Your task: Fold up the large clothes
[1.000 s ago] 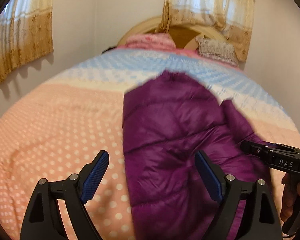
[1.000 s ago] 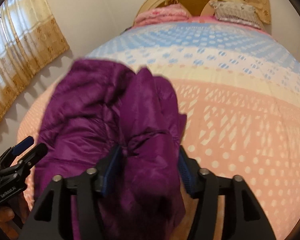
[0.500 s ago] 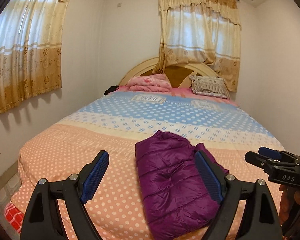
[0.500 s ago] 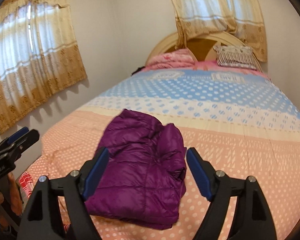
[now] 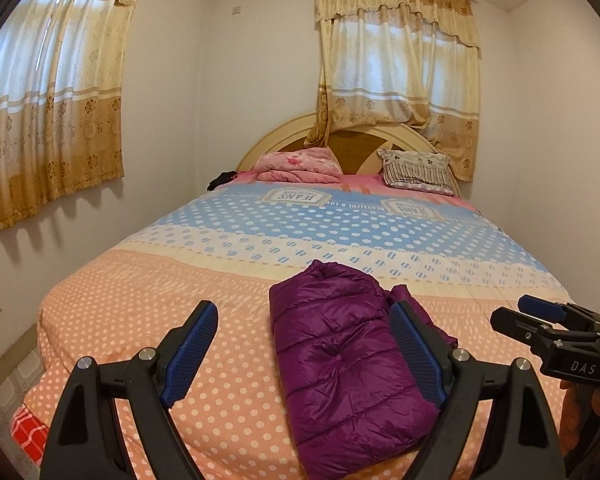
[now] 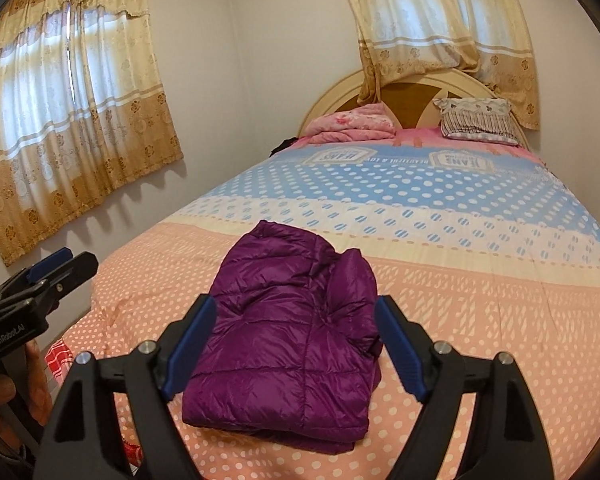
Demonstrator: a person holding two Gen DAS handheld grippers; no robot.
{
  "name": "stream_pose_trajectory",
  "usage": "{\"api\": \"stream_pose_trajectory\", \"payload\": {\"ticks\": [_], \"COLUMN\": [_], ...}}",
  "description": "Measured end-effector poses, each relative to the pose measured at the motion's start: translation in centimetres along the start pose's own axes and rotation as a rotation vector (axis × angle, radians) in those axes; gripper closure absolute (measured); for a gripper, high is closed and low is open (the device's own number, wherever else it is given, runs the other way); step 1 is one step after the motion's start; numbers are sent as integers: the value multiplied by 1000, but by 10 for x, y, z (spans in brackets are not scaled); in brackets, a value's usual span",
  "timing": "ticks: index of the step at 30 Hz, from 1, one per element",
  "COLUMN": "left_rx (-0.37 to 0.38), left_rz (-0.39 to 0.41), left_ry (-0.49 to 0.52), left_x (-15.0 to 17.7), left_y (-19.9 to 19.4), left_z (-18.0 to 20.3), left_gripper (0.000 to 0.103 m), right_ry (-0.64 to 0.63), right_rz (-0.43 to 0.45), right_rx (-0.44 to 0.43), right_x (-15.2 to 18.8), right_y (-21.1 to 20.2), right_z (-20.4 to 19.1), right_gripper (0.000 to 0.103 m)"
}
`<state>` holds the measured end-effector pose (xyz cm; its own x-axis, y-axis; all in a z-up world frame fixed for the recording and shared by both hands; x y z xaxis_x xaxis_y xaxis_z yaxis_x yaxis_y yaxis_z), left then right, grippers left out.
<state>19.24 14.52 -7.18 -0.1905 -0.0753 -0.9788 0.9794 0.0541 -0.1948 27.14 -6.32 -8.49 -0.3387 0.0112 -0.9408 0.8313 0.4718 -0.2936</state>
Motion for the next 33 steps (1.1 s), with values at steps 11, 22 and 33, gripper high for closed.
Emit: {"api": "stream_pose_trajectory", "payload": {"ticks": [11, 22, 33], "left_rx": [2, -1, 1], "left_rz": [-8, -11, -20], "left_ry": [2, 3, 6], "left_x": [4, 6, 9], "left_y": [0, 2, 2], "left_z": [1, 1, 1], "left_gripper": [15, 15, 15], "right_ry": [5, 8, 8], "right_rz": [-4, -11, -17], "right_rx": [-6, -15, -24], "right_x": [3, 6, 9], "right_y": [-1, -1, -1], "right_z": [-1, -4, -6], "right_gripper": [19, 19, 19]}}
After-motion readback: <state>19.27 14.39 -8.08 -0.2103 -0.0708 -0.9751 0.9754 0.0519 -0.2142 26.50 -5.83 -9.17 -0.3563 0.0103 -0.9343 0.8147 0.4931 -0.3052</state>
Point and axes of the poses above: each gripper's, at about its wrist camera, not at the fingertips, and y roughly the way its jaws point, z to its right, x to its underside, the point moved 8 cm from there along y, roughly the way its jaws point, and after that the axes turned 12 degrees about z, right-handed, at the moved point
